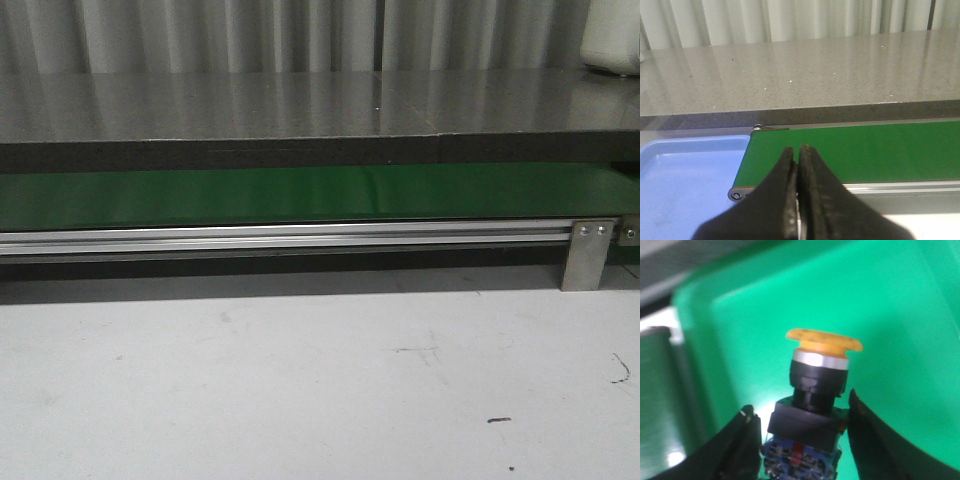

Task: Move button from left to right
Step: 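Lift the button with the right gripper and drop it into the green tray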

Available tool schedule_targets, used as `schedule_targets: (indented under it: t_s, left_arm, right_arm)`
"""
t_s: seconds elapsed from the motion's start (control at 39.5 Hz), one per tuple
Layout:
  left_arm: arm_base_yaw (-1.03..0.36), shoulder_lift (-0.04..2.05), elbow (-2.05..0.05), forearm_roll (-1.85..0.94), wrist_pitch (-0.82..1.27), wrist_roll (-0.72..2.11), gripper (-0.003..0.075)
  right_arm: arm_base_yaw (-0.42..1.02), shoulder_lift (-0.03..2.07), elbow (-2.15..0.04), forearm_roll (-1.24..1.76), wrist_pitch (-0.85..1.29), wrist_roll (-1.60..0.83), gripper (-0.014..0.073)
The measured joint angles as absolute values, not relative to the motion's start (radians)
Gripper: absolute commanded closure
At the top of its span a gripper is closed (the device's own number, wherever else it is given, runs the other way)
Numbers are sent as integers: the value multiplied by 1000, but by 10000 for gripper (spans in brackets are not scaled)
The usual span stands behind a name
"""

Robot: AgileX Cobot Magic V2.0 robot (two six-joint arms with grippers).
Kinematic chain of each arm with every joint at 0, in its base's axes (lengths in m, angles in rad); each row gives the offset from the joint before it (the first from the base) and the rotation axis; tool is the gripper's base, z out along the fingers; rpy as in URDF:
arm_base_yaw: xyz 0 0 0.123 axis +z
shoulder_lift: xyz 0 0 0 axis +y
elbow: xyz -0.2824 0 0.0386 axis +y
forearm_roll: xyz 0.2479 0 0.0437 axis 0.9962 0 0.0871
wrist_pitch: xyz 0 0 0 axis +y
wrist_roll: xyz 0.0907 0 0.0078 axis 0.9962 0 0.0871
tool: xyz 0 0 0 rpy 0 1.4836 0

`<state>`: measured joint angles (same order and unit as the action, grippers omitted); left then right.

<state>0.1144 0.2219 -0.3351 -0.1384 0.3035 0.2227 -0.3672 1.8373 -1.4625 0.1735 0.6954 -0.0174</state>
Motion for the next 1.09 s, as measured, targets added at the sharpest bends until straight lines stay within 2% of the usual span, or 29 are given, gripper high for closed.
schedule_targets:
  t_s: [0.15, 0.28, 0.35, 0.46, 0.78, 0.86, 0.94, 1.09]
  left_arm:
    - [114, 222, -335, -138, 304, 223, 741]
    - [114, 222, -335, -138, 304, 223, 741]
    - [114, 222, -335, -138, 304, 223, 741]
    - [114, 222, -335, -138, 304, 223, 741]
    - [114, 222, -335, -138, 304, 223, 741]
    - [114, 222, -335, -138, 304, 223, 741]
    - [114, 222, -335, -138, 304, 223, 741]
    - [114, 222, -335, -138, 304, 223, 741]
  right_arm:
    - [-405, 1920, -1463, 168, 695, -17, 410]
    - [-411, 1968, -1463, 154, 696, -17, 294]
    - [-413, 1978, -1463, 149, 698, -17, 188]
    - [-413, 1977, -1471, 148, 699, -17, 114]
    - [-386, 1836, -1500, 147, 737, -17, 121]
    - [-348, 1779, -1501, 147, 741, -17, 165]
    - [-301, 1725, -1501, 147, 746, -20, 276]
    - [-171, 1632, -1489, 147, 762, -26, 591]
